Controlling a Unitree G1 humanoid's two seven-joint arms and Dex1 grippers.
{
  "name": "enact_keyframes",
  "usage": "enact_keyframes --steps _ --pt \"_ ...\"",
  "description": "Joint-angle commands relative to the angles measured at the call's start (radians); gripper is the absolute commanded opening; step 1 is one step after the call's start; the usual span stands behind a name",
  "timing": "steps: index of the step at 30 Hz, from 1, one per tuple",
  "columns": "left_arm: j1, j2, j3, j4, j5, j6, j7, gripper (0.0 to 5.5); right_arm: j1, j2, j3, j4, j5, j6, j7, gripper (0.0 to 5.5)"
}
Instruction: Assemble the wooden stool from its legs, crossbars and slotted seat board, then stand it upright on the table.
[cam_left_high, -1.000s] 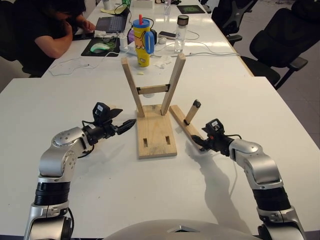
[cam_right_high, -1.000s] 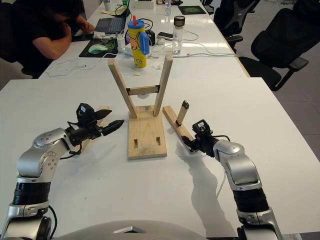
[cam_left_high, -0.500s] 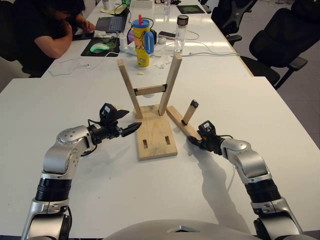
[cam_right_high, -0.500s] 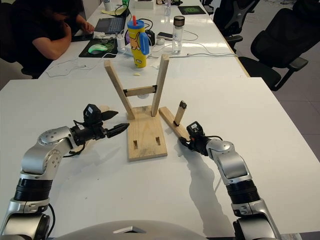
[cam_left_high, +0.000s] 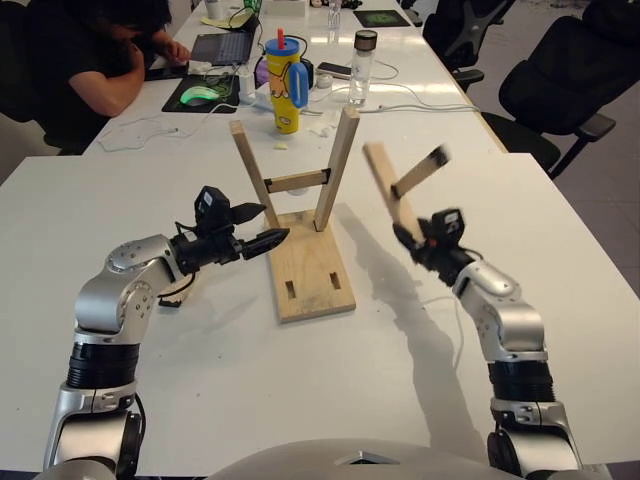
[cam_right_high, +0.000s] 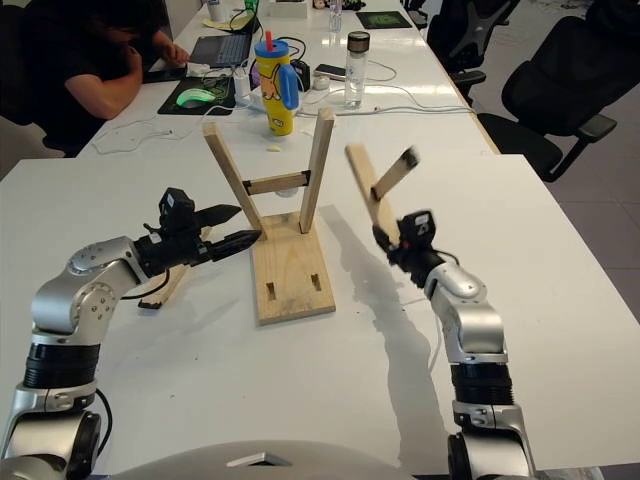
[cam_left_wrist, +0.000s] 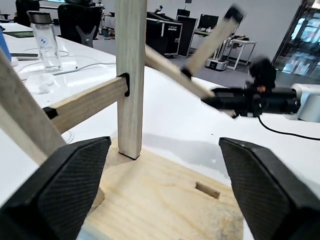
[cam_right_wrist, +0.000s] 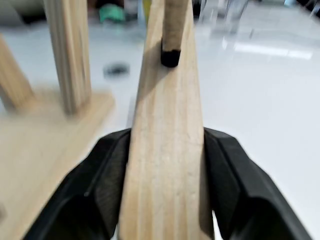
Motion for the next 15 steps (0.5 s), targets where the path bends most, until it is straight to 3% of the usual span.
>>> enact_keyframes --steps 1,6,11,15 --pt "-0.046 -0.003 0.046 -0.004 -0.084 0.046 -0.010 4.05 -0.056 0.021 -0.080 -0.088 0.217 0.057 0.073 2.08" --pt "-0.061 -0.006 0.092 -0.008 -0.183 0.092 -0.015 4.05 -0.068 -0.018 -0.110 -0.170 0.508 0.233 0.173 2.08" --pt "-0.117 -0.007 0.156 0.001 -0.398 0.246 -0.021 4.79 -0.043 -0.123 -0.108 -0.232 0.751 0.433 0.300 2.08" --pt "-0.163 0.003 0.175 0.022 -0.526 0.354 -0.016 5.28 -0.051 -0.146 -0.067 -0.216 0.817 0.499 0.353 2.08"
